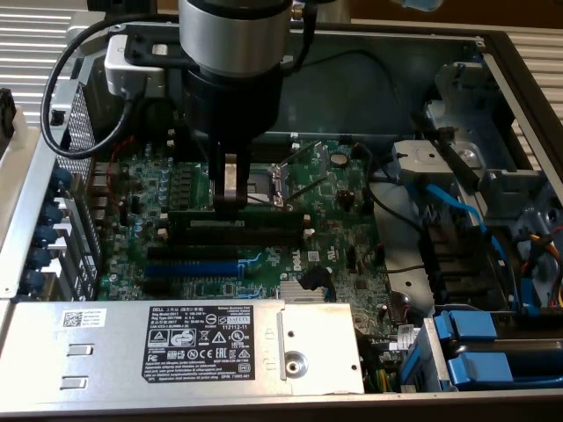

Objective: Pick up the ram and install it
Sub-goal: 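Insert the ram into the slot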

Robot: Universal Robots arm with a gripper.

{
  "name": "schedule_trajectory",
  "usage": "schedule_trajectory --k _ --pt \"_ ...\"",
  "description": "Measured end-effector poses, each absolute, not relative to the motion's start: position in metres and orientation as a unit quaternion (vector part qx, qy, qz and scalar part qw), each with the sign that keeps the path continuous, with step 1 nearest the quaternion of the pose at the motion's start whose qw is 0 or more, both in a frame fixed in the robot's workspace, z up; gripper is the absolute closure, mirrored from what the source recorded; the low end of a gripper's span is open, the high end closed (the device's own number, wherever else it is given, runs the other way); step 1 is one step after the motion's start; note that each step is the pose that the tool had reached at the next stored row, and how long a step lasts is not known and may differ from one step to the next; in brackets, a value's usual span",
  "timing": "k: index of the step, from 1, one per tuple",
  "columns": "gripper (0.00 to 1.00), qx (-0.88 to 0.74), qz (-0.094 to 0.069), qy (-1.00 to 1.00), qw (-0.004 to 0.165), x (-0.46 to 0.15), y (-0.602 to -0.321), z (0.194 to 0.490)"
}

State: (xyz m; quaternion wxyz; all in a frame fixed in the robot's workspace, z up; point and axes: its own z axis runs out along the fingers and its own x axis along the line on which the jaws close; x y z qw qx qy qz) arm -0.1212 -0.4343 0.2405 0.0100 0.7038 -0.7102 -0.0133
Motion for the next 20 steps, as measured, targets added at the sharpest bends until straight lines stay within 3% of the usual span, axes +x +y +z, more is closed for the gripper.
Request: schedule_trajectory --k 20 --pt "0.88 0.702 -0.014 -0.712 0.010 -0.1212 -0.4340 0.2387"
